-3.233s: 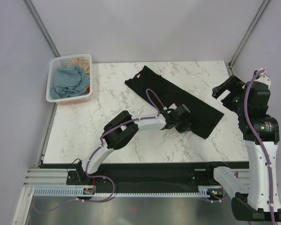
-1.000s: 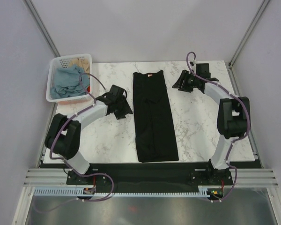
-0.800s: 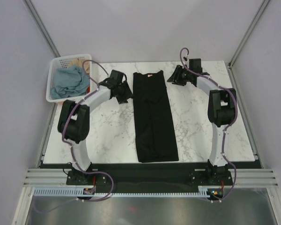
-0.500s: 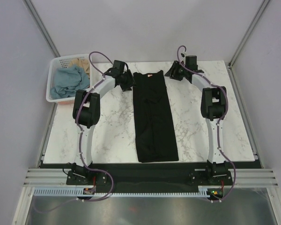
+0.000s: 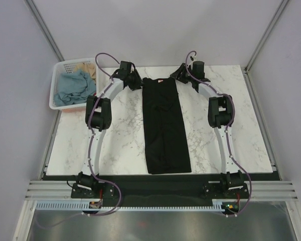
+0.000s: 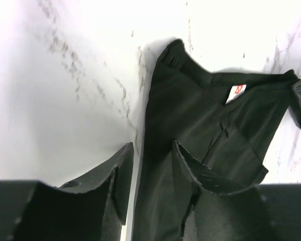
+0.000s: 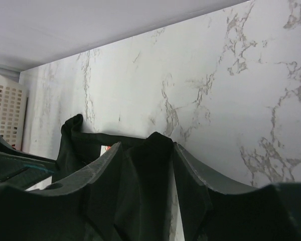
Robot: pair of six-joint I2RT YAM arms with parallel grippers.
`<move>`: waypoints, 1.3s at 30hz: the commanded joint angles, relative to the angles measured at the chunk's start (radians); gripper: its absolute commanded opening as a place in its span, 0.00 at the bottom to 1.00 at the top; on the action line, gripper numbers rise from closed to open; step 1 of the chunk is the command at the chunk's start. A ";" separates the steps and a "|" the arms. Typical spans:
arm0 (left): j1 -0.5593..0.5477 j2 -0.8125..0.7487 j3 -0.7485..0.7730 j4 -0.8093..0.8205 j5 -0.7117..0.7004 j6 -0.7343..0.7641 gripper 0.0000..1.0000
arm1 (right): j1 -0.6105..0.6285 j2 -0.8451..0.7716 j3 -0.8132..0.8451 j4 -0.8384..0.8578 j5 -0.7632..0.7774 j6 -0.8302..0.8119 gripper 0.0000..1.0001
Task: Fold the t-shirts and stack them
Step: Fold the tshirt
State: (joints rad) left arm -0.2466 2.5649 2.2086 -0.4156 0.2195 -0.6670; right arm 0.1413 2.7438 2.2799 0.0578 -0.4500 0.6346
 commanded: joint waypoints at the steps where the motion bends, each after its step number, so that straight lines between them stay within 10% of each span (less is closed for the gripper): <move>1: 0.009 0.064 0.091 0.003 0.015 0.023 0.43 | 0.004 0.045 0.032 0.069 0.034 0.033 0.51; 8: 0.029 0.190 0.209 0.129 0.092 -0.063 0.09 | 0.006 0.079 0.044 0.105 0.177 0.076 0.31; 16: 0.029 0.252 0.270 0.360 0.089 -0.138 0.02 | 0.004 0.166 0.130 0.250 0.267 0.203 0.09; 22: 0.036 0.154 0.214 0.413 0.170 -0.131 0.47 | 0.003 0.143 0.164 0.212 0.234 0.089 0.46; 27: 0.047 -0.131 -0.115 0.403 0.213 -0.045 0.58 | -0.006 -0.062 -0.058 0.065 0.313 -0.025 0.73; 39: 0.021 -0.894 -0.972 0.232 0.196 0.020 0.53 | 0.044 -0.691 -0.492 -0.593 0.511 -0.131 0.60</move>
State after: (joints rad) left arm -0.2081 1.7931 1.4017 -0.0879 0.3977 -0.7029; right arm 0.1265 2.2066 1.8763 -0.2935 -0.0109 0.5800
